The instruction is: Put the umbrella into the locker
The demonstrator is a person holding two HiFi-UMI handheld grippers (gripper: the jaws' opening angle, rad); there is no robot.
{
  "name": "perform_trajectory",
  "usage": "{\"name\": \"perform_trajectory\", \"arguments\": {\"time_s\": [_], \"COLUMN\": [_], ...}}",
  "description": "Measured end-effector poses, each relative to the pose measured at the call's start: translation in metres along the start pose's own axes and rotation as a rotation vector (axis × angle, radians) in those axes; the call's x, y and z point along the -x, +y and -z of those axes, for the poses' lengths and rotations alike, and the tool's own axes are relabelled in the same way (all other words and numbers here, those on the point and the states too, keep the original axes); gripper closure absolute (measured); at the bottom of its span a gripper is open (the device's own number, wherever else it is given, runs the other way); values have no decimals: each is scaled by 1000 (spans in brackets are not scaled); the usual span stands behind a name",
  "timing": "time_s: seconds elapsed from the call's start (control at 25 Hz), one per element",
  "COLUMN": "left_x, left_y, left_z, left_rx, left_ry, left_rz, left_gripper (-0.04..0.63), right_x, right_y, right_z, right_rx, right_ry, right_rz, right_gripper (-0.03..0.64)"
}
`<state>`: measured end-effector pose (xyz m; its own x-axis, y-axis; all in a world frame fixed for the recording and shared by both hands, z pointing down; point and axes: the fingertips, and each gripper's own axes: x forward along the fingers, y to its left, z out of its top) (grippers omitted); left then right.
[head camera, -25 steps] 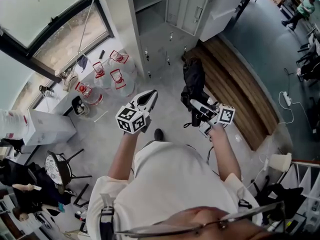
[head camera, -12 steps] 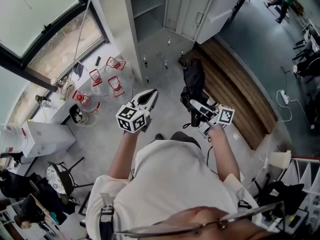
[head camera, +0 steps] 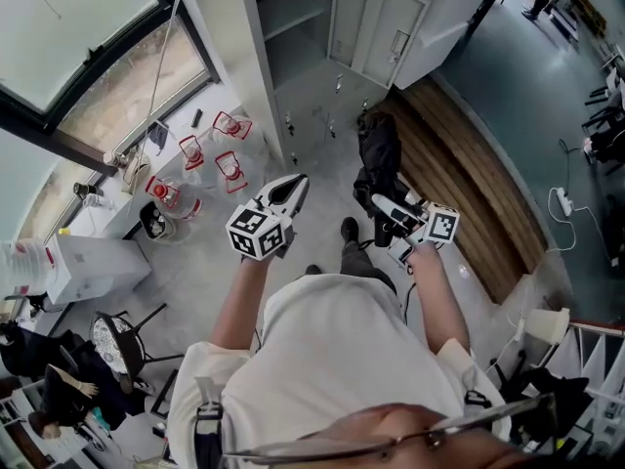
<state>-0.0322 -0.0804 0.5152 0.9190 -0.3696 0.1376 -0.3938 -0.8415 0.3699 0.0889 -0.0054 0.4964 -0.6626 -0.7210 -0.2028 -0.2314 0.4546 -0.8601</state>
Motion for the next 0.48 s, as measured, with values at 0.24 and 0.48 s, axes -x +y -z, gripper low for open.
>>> {"name": "perform_trajectory", "arguments": {"time_s": [0.24, 0.48], "left_x": [-34, -69], "left_y": [24, 48], "left_z": [-15, -36], "left_rx": [5, 17], "left_ry": [-34, -66], "left_rz": [-63, -126], "left_gripper": [590, 590], "right_x": [-17, -37], "right_y": [-34, -62], "right_z": [-37, -87], "right_rx": [29, 10], "right_ry": [76, 128], "right_rz": [-12, -44], "right_gripper": [388, 388]}}
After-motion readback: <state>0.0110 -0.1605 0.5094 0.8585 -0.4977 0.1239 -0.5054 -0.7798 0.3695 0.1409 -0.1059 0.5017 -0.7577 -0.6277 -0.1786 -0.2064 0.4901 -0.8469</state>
